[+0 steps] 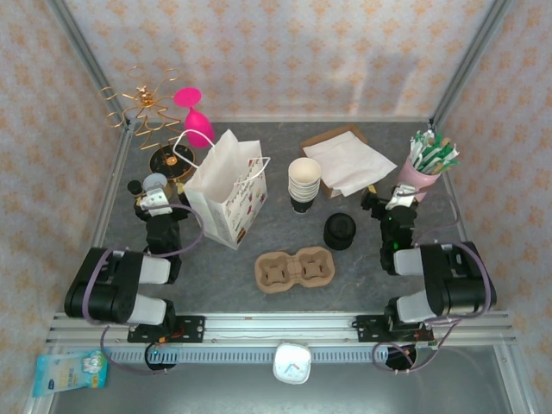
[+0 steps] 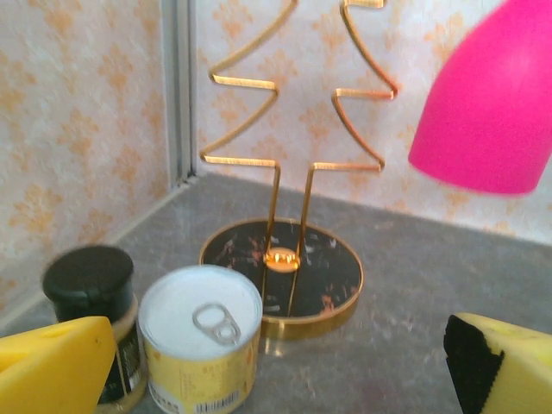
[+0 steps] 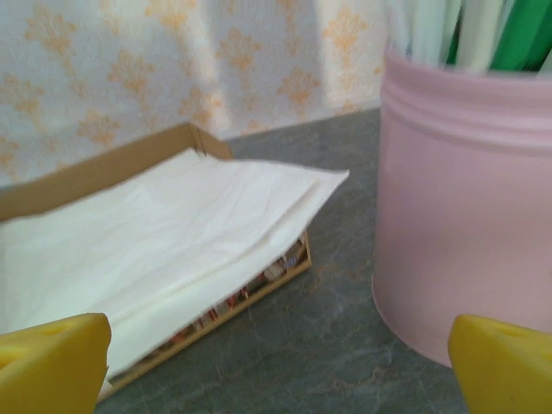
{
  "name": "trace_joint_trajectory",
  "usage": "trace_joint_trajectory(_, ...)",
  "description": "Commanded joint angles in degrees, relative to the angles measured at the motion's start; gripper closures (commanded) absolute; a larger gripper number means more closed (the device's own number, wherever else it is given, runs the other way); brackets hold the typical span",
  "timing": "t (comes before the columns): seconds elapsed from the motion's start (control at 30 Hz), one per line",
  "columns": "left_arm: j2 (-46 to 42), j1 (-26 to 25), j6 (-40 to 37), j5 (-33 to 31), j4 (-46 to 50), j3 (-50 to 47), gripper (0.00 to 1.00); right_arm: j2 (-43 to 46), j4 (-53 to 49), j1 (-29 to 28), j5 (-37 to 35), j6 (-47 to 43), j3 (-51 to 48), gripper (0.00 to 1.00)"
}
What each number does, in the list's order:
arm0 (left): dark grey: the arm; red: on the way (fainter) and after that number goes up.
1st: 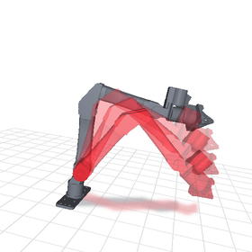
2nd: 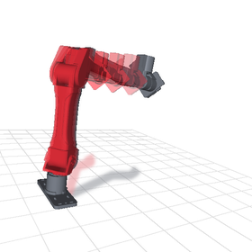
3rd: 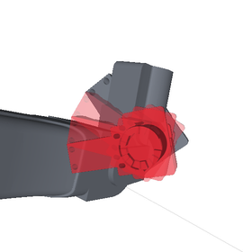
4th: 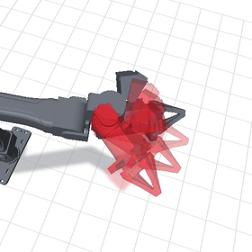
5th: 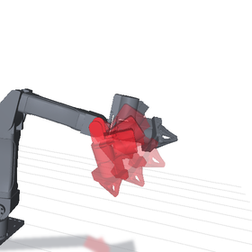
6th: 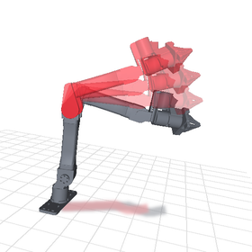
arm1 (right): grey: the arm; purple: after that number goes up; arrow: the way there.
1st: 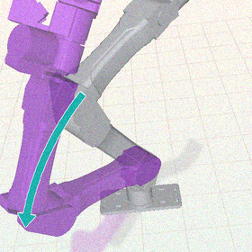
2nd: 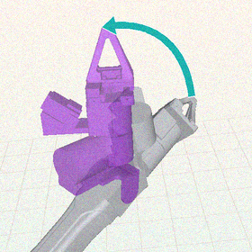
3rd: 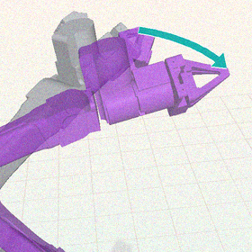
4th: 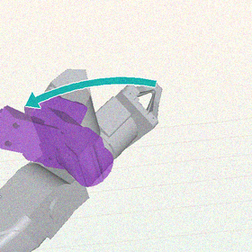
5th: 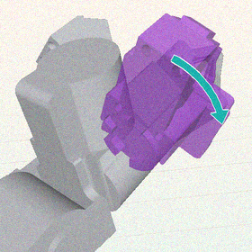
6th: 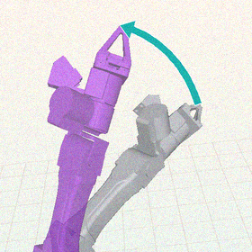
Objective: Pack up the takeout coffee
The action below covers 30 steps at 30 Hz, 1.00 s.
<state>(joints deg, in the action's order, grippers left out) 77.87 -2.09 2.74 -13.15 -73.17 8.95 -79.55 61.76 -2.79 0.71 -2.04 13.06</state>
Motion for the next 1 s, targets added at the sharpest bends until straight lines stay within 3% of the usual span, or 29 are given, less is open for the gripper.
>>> trace_joint_trajectory(0.0,-6.19,0.56,1.68,-3.43,10.17,2.19,0.0,7.88,-8.04,0.34,-3.17,3.55,2.31,0.0)
trace_joint_trajectory(0.17,-18.49,0.57,8.43,-7.69,25.55,4.88,0.0,19.88,-20.53,0.41,-2.99,12.14,4.22,0.0)
trace_joint_trajectory(0.27,-26.27,0.6,20.2,-10.92,38.93,7.82,0.0,25.91,-32.34,0.39,-5.32,22.45,7.04,0.0)
trace_joint_trajectory(0.37,-33.22,0.7,28.31,-12.24,45.68,8.02,0.0,29.29,-39.14,0.41,-1.87,25.71,8.9,0.0)
trace_joint_trajectory(0.5,-39.27,0.68,33.89,-5.92,59.02,13.47,0.0,30.01,-49.42,0.35,3.41,27.32,15.05,0.0)
trace_joint_trajectory(0.67,-44.21,0.6,34.52,3.23,78.26,25.69,0.01,27.88,-62.62,-0.26,6.96,26.73,24.39,0.0)
trace_joint_trajectory(0.8,-46.16,0.52,35.31,10.99,87.31,35.66,0.01,26.17,-70.46,-2.34,8.6,25.87,30.77,0.0)
trace_joint_trajectory(0.97,-41.28,-1.27,36.95,27.19,93.19,47.74,0.01,23.46,-78.18,-7.14,10.0,25.56,38.71,0.0)
